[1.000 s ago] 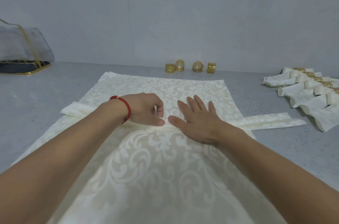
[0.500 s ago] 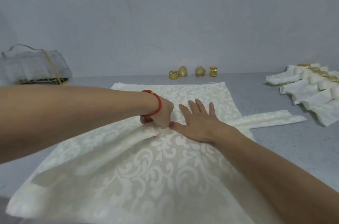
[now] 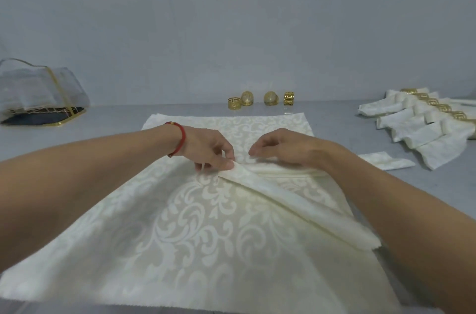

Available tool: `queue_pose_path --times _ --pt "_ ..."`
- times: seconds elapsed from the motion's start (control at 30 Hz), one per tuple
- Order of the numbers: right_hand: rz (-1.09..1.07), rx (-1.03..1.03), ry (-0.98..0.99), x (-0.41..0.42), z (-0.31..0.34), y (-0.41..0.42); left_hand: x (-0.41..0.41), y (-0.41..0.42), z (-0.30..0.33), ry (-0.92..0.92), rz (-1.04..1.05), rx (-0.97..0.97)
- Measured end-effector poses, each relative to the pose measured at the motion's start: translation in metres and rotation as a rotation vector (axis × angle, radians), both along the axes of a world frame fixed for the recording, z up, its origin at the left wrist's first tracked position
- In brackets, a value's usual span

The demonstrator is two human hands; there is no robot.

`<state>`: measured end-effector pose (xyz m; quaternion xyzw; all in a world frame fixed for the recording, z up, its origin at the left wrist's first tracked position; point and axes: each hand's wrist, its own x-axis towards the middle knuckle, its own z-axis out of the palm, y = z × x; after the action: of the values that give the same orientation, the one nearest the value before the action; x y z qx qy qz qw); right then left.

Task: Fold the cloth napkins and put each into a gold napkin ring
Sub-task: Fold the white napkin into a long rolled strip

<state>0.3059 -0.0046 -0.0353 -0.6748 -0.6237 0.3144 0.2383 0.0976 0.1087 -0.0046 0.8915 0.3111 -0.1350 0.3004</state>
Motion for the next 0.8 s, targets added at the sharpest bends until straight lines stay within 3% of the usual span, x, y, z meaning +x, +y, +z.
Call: queue_pose_path --times 0.23,0.37,0.5,0.63,0.7,0.8 --pt "-0.022 -0.199 -0.348 0.034 0.011 -0.009 0.003 -0.003 -0.022 -0.09 0.113 0.066" --pt "-0.018 -0.257 -0.561 0.018 0.016 -0.004 0.011 -0.01 -0.027 -0.056 0.141 0.216" --pt "-0.062 -0.237 -0.787 -0.009 0.025 -0.005 0.017 -0.019 -0.023 0.024 0.128 0.356" --pt "-0.032 -0.187 -1.155 -0.038 0.03 -0.005 0.023 -0.022 -0.021 0.084 0.109 0.412" --pt "0.001 -0.2 -1.159 -0.049 0.034 -0.004 0.023 -0.026 -0.02 0.097 0.095 0.443" --pt "-0.014 -0.318 -0.868 -0.041 0.053 -0.003 0.024 -0.029 -0.018 0.097 0.079 0.483"
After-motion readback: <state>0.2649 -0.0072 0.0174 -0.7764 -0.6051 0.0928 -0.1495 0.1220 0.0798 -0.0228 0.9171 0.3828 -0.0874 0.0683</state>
